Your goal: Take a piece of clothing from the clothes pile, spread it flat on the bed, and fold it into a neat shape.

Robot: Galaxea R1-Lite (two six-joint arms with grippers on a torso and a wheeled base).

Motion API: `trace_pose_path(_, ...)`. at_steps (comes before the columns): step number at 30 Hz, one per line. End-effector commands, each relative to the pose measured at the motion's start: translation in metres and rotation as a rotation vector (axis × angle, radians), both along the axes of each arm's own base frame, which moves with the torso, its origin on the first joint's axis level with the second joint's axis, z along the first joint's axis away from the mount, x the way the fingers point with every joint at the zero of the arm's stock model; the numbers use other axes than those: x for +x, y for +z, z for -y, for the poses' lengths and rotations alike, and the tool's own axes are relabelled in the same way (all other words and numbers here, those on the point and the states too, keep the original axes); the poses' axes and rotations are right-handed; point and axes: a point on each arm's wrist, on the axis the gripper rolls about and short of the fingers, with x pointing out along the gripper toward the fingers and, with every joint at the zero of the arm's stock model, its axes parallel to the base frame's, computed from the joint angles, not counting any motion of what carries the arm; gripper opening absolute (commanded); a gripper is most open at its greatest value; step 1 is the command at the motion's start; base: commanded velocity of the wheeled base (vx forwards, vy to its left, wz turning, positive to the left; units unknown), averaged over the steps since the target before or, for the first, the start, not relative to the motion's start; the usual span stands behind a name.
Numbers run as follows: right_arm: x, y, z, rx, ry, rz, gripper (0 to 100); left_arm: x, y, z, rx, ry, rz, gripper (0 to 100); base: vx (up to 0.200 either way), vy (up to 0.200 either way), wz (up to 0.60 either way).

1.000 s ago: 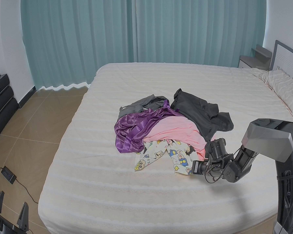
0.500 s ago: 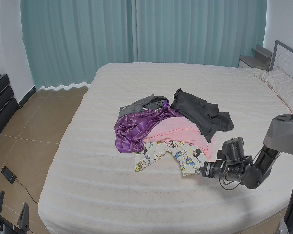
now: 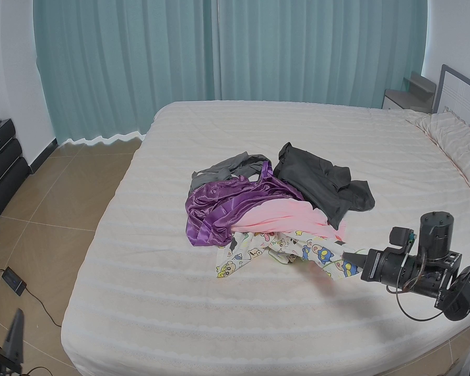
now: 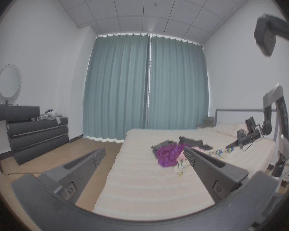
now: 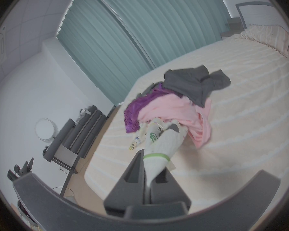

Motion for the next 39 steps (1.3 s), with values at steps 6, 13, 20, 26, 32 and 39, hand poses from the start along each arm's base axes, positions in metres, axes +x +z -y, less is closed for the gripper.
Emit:
trace_pose_path(6, -0.052, 0.119, 0.026, 0.233, 0.021, 0.5, 0, 0.109, 0.094, 0.011, 0.09, -0.331, -0.244, 100, 0.0, 0.0, 0.0)
trace_pose_path(13, -0.068, 0.169, 0.033, 0.276, 0.029, 0.61, 0, 0.165, 0.071, 0.051, 0.121, -0.594, -0.418, 100, 0.0, 0.0, 0.0)
trace_pose_path(20, -0.079, 0.188, 0.033, 0.299, 0.095, 0.549, 0, 0.206, 0.038, 0.117, 0.135, -0.732, -0.501, 100, 0.0, 0.0, 0.0)
trace_pose_path(26, -0.072, 0.181, 0.027, 0.29, 0.119, 0.495, 0, 0.221, 0.002, 0.17, 0.024, -0.753, -0.574, 100, 0.0, 0.0, 0.0)
trace_pose_path(32, -0.065, 0.178, 0.024, 0.283, 0.112, 0.474, 0, 0.239, -0.036, 0.195, 0.032, -0.682, -0.562, 100, 0.0, 0.0, 0.0)
trace_pose_path(39, -0.06, 0.175, 0.021, 0.275, 0.116, 0.456, 0, 0.254, -0.074, 0.213, 0.035, -0.667, -0.556, 100, 0.0, 0.0, 0.0)
